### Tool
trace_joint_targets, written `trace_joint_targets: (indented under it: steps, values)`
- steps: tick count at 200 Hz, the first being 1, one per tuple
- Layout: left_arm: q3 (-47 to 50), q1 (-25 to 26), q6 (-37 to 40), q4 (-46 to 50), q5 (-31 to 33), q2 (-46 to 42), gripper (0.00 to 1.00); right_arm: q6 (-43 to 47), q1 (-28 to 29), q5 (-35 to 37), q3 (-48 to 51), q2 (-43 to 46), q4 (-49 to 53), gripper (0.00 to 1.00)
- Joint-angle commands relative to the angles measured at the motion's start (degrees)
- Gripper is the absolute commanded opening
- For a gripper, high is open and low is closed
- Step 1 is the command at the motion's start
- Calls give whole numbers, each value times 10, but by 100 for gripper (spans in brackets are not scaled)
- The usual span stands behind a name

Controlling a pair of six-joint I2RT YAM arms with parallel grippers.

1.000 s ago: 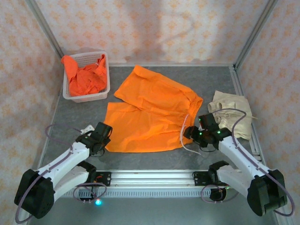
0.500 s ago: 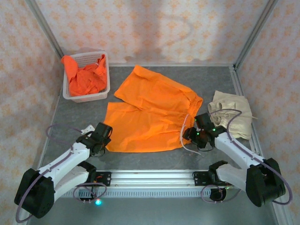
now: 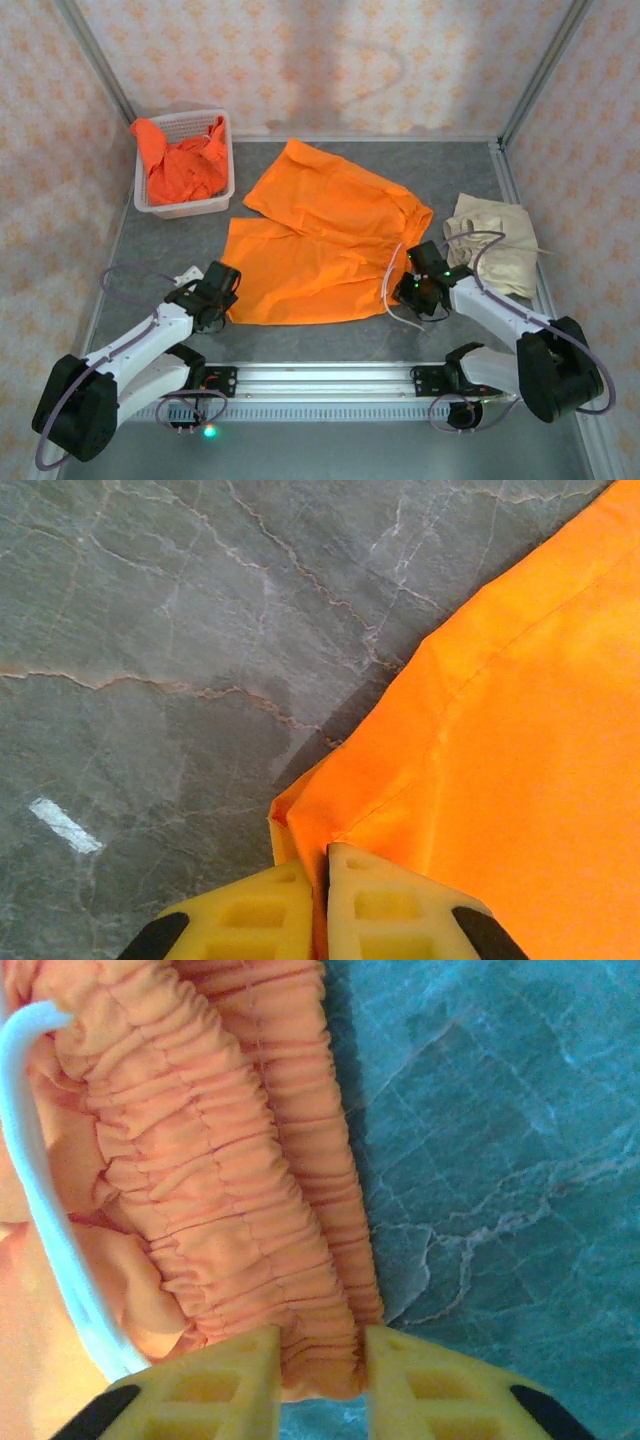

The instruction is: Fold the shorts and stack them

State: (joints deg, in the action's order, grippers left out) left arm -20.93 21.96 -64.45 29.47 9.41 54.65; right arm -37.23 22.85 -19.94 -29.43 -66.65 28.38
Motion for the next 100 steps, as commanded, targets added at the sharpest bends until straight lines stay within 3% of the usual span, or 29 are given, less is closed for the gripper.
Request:
trace_joint_targets:
  steps: [1,40,64,100]
  values:
    - [4,-5,2,-5,13,4,10,13,4,32,2,-9,-16,17]
    - [-7,-5,7,3,20,1,9,31,4,48,-7,-40,-13,0]
    - [-33,-5,22,32,38,-11,0,48,4,61,-26,-28,9,0]
    - [-113,-6,60,104,69,-51,0,88,4,103,-94,18,88,0]
